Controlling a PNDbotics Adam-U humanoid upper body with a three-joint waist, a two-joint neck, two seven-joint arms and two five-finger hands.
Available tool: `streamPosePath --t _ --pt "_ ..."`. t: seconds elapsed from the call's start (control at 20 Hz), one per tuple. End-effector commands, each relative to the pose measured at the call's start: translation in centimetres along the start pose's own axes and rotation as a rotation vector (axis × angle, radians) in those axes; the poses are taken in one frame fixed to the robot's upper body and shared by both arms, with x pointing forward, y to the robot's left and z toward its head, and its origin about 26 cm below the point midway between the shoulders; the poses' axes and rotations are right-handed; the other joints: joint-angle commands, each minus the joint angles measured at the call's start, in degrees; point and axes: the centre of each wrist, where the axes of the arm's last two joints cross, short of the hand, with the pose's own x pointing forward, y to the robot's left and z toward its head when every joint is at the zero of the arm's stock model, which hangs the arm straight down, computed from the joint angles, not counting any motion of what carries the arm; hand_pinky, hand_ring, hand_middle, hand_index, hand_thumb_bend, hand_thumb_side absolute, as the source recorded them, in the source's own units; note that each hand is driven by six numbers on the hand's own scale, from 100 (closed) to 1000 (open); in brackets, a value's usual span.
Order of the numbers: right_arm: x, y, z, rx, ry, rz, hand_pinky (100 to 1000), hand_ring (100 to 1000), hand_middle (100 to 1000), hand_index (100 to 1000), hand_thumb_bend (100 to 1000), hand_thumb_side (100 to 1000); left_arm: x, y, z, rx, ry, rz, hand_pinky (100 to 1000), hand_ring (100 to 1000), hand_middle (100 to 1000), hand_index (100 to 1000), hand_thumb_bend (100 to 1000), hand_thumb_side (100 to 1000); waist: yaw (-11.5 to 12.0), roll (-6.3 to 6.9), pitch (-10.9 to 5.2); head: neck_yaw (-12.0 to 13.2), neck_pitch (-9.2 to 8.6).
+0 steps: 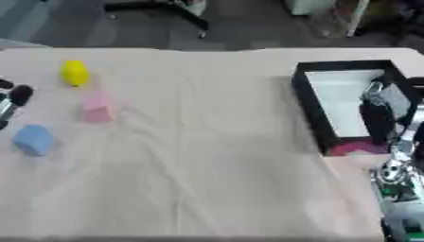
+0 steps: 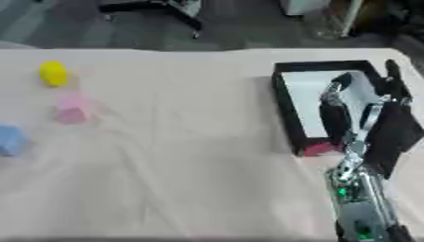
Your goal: Pick up the objects with one hand, pass them to the other hand, and then place them into the box on the other side of the table.
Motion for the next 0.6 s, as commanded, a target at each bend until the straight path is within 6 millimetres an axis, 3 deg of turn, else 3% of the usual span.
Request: streamPosePath --t 0.05,0.15,0.25,0.4,0.6 --pt "-0.2 -0.3 -0.3 -0.033 -0.027 0.03 345 732 667 934 100 586 -2.3 7.4 -1.9 -0.25 0.035 -0.416 789 587 654 932 764 383 -0.1 0.52 -1.17 0.2 0.31" --pt "-0.3 -0.3 -0.2 -0.024 -0.036 0.039 345 732 668 934 100 586 -3.9 10.0 -2.6 -0.437 0.072 -0.574 868 665 700 926 694 307 -0.5 1.05 -1.64 0.7 0.31" --pt "-0.4 -0.2 -0.1 -0.014 -0.041 0.044 345 732 667 934 100 586 -5.1 10.8 -3.2 -0.643 0.106 -0.685 916 729 748 932 635 248 -0.9 1.31 -1.97 1.2 0.31" --pt "-0.5 -0.2 0.0 -0.005 -0.039 0.047 344 732 667 934 100 587 -6.2 10.0 -4.6 -0.858 0.116 -0.761 903 754 768 923 686 236 -1.0 1.29 -2.19 1.2 0.31" --pt "-0.5 -0.2 0.0 -0.003 -0.035 0.045 344 732 667 934 100 589 -6.6 8.0 -6.2 -0.959 0.108 -0.8 881 775 797 939 739 254 -1.2 1.06 -2.22 1.1 0.31"
